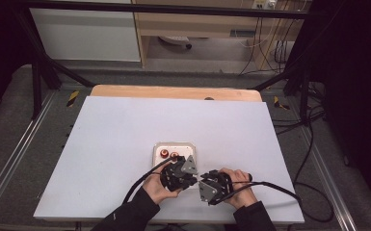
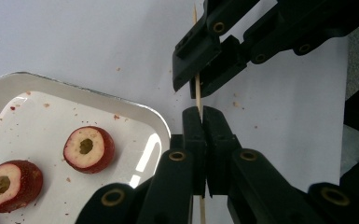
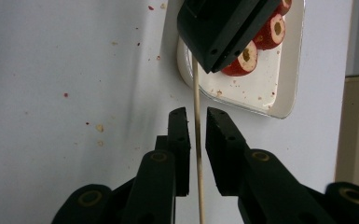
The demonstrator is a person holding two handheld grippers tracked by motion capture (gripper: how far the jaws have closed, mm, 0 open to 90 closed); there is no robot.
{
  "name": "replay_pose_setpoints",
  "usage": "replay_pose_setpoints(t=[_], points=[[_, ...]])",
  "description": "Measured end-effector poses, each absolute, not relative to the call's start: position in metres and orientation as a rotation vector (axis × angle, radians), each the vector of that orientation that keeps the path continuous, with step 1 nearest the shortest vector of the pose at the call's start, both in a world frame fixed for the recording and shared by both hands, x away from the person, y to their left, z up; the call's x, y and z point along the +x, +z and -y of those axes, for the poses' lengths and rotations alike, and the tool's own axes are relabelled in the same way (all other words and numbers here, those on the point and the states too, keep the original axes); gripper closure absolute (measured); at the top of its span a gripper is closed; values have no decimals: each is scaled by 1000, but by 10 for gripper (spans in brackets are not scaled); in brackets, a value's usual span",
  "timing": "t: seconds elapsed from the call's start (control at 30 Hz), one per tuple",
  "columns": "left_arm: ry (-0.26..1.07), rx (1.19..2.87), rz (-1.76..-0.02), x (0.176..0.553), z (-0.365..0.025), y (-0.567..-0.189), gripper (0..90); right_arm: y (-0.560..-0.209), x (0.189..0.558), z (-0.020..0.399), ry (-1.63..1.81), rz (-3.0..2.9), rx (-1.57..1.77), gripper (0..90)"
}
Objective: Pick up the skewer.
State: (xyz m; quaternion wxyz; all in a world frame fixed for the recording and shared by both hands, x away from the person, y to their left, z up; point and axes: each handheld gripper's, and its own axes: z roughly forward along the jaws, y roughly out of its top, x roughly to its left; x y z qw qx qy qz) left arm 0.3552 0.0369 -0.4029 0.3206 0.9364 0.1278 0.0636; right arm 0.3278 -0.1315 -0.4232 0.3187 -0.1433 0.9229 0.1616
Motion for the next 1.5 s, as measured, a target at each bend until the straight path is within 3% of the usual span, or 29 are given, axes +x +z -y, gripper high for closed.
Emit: replay_pose_setpoints(t=[0.3,0.57,0.67,0.8,1.07,1.27,1.5], points=[[157,2462,-336,356,-37,-405,882,-424,327,132,410,-2426,-400,881],[157,2457,-336,357,-38,-405,875,-423,327,132,408,-2429,-401,887],[137,2466,-355,359,-40,-404,787,-421,327,133,386,-2418,-409,887],[120,2509,-405,362,-45,-402,738,-419,326,133,353,-2401,-419,887],[107,2612,-429,364,-45,-401,784,-419,326,128,288,-2383,-442,886],[111,2657,-416,361,-34,-403,875,-417,326,122,256,-2362,-497,886],[171,2685,-400,358,-31,-405,884,-418,325,122,254,-2359,-497,879]])
